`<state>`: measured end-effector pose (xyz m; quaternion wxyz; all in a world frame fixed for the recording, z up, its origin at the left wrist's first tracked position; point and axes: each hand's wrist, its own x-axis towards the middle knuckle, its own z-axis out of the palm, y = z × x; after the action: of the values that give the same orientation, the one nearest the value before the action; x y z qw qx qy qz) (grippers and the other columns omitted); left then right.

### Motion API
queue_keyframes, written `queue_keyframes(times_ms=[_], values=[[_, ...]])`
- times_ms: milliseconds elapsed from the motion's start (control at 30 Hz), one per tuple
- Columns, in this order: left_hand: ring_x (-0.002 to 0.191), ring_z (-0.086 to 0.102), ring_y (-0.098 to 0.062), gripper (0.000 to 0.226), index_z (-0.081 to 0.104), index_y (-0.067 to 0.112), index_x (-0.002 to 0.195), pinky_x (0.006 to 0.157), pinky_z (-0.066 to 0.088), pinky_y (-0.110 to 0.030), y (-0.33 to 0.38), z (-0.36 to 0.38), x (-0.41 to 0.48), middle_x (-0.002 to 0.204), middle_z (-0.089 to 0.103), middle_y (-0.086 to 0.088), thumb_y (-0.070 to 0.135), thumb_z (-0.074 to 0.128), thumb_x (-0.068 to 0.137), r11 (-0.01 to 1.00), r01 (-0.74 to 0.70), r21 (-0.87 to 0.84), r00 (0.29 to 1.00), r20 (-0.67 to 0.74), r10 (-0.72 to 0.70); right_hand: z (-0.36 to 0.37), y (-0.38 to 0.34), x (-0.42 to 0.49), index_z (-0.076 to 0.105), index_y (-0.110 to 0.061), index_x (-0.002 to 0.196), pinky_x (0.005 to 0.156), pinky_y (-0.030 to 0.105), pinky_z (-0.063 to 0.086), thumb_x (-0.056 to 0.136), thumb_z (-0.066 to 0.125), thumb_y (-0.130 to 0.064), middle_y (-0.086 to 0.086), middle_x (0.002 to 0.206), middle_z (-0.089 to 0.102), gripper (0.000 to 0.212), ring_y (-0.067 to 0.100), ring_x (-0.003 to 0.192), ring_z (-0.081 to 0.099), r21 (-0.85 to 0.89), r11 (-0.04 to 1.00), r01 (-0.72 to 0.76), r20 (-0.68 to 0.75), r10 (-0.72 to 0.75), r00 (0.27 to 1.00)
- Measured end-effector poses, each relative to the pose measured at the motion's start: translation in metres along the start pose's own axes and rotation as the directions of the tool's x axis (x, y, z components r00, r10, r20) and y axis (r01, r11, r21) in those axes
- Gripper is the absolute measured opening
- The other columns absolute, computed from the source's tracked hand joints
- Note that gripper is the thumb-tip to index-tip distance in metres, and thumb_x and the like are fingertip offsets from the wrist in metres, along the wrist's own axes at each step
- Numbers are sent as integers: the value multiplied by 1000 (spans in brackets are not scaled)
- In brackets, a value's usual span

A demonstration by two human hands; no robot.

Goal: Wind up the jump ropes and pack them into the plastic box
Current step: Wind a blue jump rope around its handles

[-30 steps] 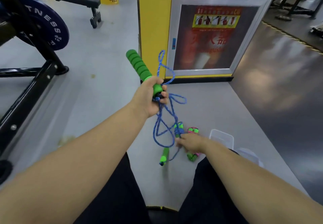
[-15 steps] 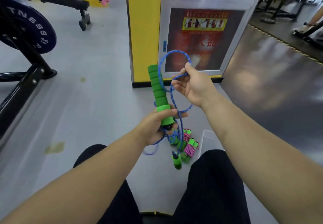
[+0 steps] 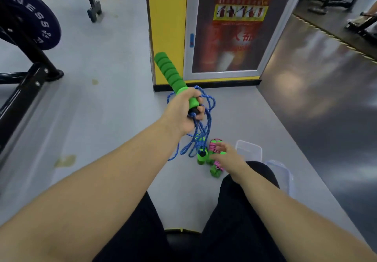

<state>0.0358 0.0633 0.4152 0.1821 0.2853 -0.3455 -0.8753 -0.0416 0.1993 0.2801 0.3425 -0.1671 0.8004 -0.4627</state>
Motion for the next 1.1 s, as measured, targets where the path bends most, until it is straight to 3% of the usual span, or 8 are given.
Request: queue_keyframes(times_ms=[100,167,267,433,567,667,900,1100], values=[[33,38,-7,23,41,16,68,37,22,-12,-5,4,-4,47,45,4,7,40,90,993,53,-108,999,16,-52,10,3,2,52,-19,95,56,2,37,71,78,-12,-6,82,51,35,9,74,46,-244,958,153,263,-87,961],[33,38,-7,23,40,16,68,37,22,-13,-4,3,-7,45,45,5,8,39,89,982,64,-179,998,24,-61,19,7,7,47,-17,77,59,12,44,73,76,-12,-5,70,48,30,11,65,45,-343,924,169,251,-83,964],[34,38,-7,21,39,16,69,38,22,-15,1,-4,-8,49,45,4,8,39,89,974,42,-220,999,5,-42,23,8,14,48,-13,88,75,30,45,78,70,-23,2,85,56,26,19,81,53,-484,863,146,155,-79,985],[31,43,-9,13,38,13,80,35,24,-11,5,-51,11,69,51,-12,8,45,90,968,135,213,960,-270,-74,6,-8,20,55,-10,99,79,35,49,75,70,-49,7,94,63,49,25,91,62,-234,971,49,33,-42,999],[31,54,-12,11,42,10,89,34,34,-12,-8,-93,21,78,58,-15,13,52,87,767,410,493,890,-399,-219,-17,-41,24,47,-10,89,44,31,53,86,64,-33,11,61,57,29,19,43,59,352,935,-38,-37,54,998],[39,51,-13,18,43,7,96,40,35,-17,-21,-103,25,74,56,-11,14,57,87,573,455,682,887,-404,-224,-30,-65,20,45,-16,86,43,26,47,87,62,-12,8,70,52,17,15,45,50,455,889,44,-17,-40,999],[47,54,-17,28,47,5,100,44,41,-24,-24,-70,22,73,53,-10,15,67,83,78,222,972,957,-202,-209,-20,-93,12,38,-25,127,73,22,51,84,59,4,-4,107,65,55,7,82,61,154,881,447,59,-460,886],[50,58,-15,33,63,-1,94,49,46,-22,1,-47,17,67,61,-7,24,74,76,-152,41,988,961,-81,-264,-9,-90,9,39,-22,133,99,37,46,79,59,-3,6,120,61,61,20,110,58,-277,841,465,336,-368,867]])
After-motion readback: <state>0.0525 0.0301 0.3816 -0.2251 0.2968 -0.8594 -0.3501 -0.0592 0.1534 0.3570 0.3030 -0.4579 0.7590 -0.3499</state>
